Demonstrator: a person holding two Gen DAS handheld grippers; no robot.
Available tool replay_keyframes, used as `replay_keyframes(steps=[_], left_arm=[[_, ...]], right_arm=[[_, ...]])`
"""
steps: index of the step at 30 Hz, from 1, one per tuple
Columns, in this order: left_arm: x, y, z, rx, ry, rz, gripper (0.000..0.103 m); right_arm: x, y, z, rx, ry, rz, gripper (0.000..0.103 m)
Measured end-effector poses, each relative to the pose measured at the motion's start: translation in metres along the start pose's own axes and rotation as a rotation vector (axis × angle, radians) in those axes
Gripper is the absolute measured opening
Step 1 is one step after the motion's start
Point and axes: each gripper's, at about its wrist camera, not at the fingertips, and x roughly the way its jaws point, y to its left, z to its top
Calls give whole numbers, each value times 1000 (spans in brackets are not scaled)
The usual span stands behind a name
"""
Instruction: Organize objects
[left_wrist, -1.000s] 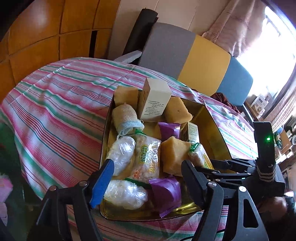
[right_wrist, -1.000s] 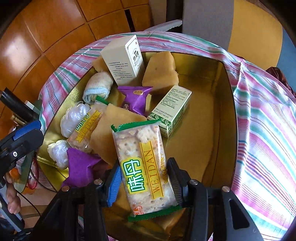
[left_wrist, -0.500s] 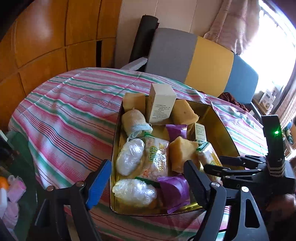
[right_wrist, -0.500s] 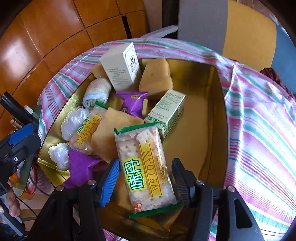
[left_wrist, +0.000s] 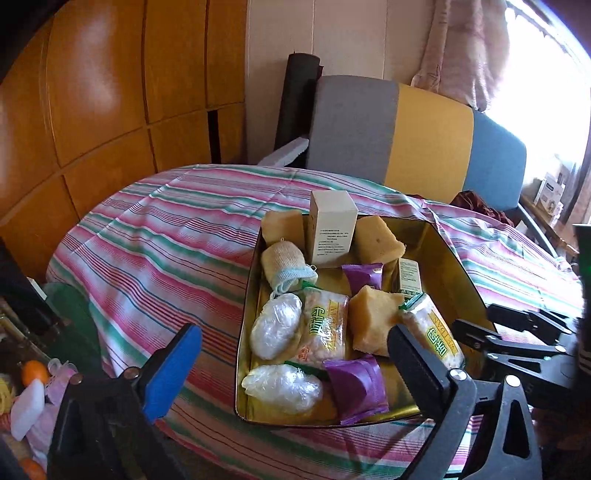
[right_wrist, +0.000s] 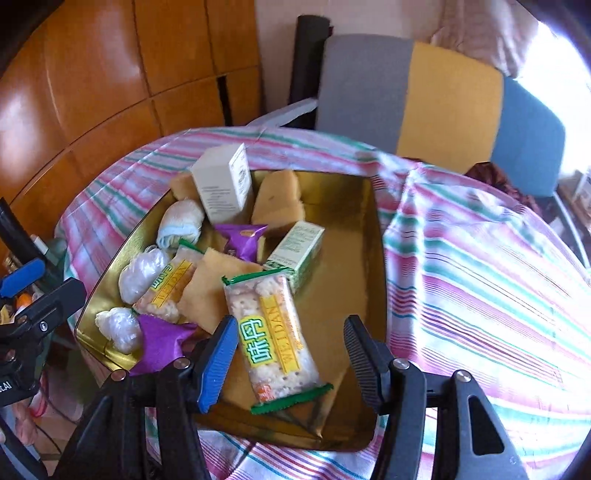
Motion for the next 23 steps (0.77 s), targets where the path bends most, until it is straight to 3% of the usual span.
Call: replay_keyframes(steps=[8, 14, 23], left_arm=[[-14, -13, -2, 13, -46, 59, 103], [-12, -15, -7, 6, -14, 66, 103], [-25, -15, -9, 22, -77, 104, 103]], right_arm=[[-16, -6, -17, 52, -19, -14, 60], [-18, -4, -27, 52, -8, -12, 60], [-28, -4, -29, 68, -49, -30, 60]])
